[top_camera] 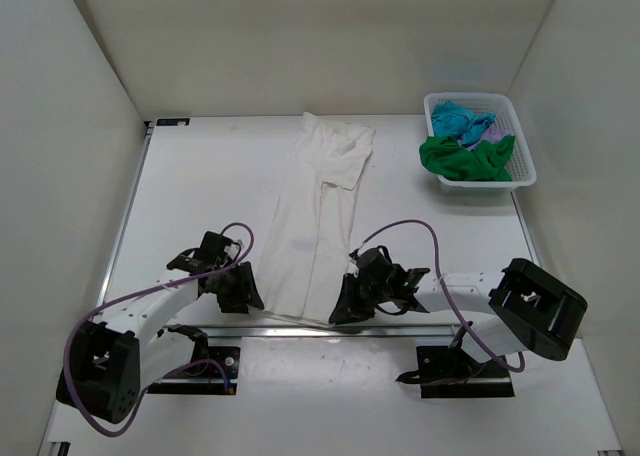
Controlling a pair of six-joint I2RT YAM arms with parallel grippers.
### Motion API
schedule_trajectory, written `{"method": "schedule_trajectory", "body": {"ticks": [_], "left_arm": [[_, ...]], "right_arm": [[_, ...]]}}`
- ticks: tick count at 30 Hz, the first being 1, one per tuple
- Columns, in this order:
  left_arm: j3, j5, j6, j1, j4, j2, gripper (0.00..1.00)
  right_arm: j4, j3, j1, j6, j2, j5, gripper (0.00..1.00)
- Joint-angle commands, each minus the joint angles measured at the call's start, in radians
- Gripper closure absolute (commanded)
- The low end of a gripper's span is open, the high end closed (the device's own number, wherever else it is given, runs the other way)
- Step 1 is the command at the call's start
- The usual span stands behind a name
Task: Fold and stack the t-shirts
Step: Grab the bottom of the folded rectangular tshirt with both arms
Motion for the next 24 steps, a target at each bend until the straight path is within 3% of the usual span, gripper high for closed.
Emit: {"method": "schedule_trajectory", "body": {"ticks": [1,3,11,18,21,24], "left_arm": [[0.007,-0.032,0.01,-0.008,-0.032,-0.009,0.49],[0.006,-0.02,0.009,-0.004,-0.027,-0.01,0.54],[-0.017,0.028,-0.102,-0.131,-0.022,-0.095,0.99],[0.097,0.055,-0.077,-0.153,-0.197,-0.164,1.0],[0.211,0.049,-0.074,-0.134,-0.228,-0.147,1.0],[0.339,0.045,-0.068,-0.131,-0.199,-0.05,1.0]], "right_arm": [[0.023,0.022,0.014,0.014,-0.005,0.014,0.93],[0.005,0.008,-0.004,0.008,-0.033,0.026,1.0],[-0.181,-0.035,-0.038,-0.034,-0.225,0.049,1.0],[-0.417,-0.041,0.022,-0.009,-0.436,0.08,0.99],[-0.505,0.031,-0.055,-0.05,-0.483,0.068,1.0],[-0.54,0.134,-0.237,-0.173,-0.47,0.03,1.0]]}}
